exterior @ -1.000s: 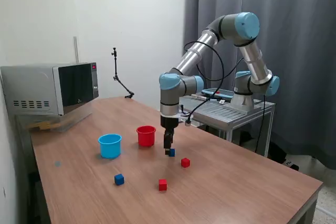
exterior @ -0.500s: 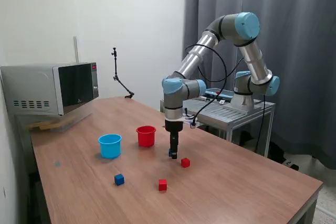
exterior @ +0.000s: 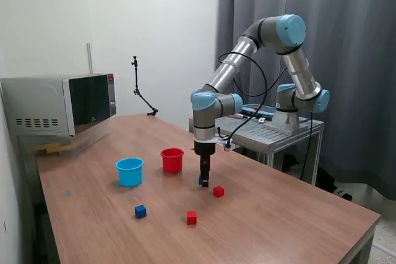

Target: Place red objects in the red bin, and blue objects in the blue bin.

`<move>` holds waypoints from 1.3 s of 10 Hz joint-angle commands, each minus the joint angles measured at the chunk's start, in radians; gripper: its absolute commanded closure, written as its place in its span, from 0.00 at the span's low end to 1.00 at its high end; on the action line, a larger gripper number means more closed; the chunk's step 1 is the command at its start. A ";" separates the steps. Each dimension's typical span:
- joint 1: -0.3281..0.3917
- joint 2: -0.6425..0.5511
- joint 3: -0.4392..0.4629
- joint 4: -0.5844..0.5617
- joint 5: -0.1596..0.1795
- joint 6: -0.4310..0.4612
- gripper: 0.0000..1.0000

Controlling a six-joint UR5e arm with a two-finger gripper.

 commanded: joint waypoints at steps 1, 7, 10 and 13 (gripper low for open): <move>-0.008 -0.001 -0.015 0.000 -0.005 -0.001 0.00; -0.009 -0.007 -0.001 0.002 -0.009 -0.001 0.00; -0.009 -0.008 -0.001 0.002 -0.009 -0.001 0.00; -0.009 -0.015 -0.004 0.003 -0.009 -0.001 1.00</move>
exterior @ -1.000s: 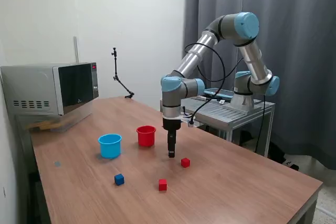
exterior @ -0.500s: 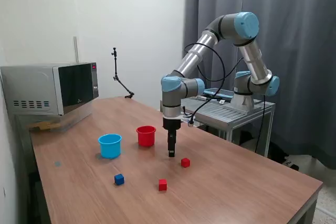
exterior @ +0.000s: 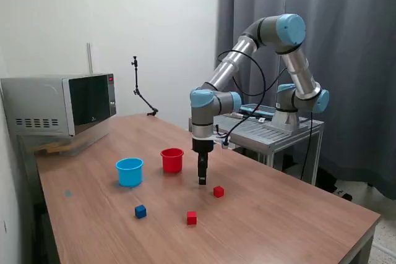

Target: Place red objects in the red bin, and blue objects in the blue bin.

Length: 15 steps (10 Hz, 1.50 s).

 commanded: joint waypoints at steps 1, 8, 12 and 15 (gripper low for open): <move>0.001 -0.005 -0.001 0.000 0.000 0.000 1.00; 0.001 -0.019 -0.004 0.003 -0.002 -0.002 1.00; -0.023 -0.114 -0.172 0.067 -0.044 -0.185 1.00; -0.119 -0.066 -0.369 0.180 -0.044 -0.409 1.00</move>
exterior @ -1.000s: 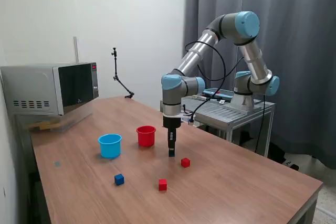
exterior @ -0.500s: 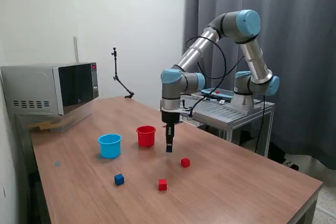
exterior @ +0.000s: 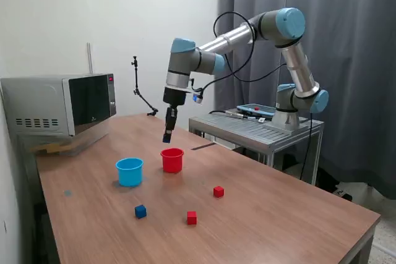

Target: Place red objects in the red bin, and blue objects in the blue bin.

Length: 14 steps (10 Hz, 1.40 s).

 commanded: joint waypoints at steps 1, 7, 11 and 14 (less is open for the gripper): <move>-0.049 0.066 -0.149 0.098 -0.003 -0.144 1.00; -0.070 0.207 -0.301 0.155 0.007 -0.333 1.00; -0.081 0.256 -0.362 0.152 0.007 -0.372 1.00; -0.087 0.310 -0.422 0.152 0.008 -0.418 1.00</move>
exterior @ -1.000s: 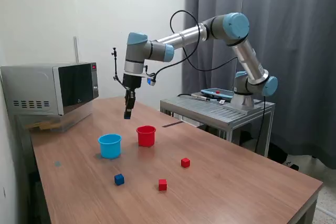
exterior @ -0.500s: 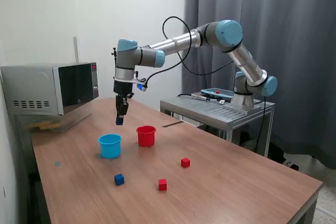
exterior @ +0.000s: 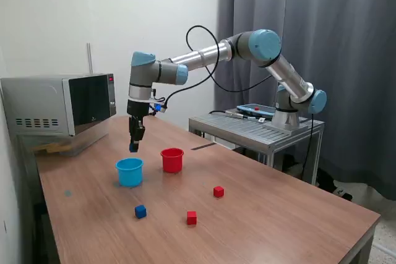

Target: Place red objects in the red bin, and blue objects in the blue bin.

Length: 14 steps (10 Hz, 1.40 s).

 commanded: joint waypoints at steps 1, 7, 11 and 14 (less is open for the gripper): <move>-0.004 0.034 -0.037 -0.001 0.001 -0.030 1.00; -0.010 0.066 -0.049 0.002 0.037 -0.053 1.00; -0.004 0.068 -0.043 0.002 0.051 -0.058 1.00; -0.006 0.068 -0.043 0.000 0.051 -0.053 0.00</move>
